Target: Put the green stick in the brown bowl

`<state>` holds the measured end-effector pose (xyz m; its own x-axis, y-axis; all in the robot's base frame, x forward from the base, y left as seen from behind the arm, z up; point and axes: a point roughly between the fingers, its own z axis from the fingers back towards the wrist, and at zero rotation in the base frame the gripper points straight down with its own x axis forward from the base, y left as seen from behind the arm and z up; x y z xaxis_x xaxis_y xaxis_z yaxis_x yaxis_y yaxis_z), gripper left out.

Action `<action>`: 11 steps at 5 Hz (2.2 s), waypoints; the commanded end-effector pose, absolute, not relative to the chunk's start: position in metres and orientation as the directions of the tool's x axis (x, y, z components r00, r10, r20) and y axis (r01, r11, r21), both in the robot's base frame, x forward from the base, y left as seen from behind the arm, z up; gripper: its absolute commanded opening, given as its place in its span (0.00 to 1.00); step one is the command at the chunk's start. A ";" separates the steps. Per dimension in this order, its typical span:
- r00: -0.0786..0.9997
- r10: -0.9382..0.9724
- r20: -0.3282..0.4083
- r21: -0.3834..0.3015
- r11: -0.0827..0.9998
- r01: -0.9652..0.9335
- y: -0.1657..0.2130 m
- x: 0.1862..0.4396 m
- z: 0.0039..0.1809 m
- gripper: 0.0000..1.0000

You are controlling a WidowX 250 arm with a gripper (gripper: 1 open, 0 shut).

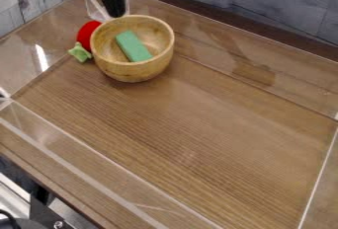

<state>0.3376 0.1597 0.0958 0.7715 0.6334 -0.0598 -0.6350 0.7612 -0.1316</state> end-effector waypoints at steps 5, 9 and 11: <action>0.777 0.630 -0.002 -0.209 0.759 -0.616 0.175 0.333 0.132 1.00; 0.895 0.446 0.026 -0.178 0.883 -0.435 0.110 0.348 0.157 1.00; 0.977 0.213 0.010 -0.153 0.966 -0.209 0.050 0.350 0.140 1.00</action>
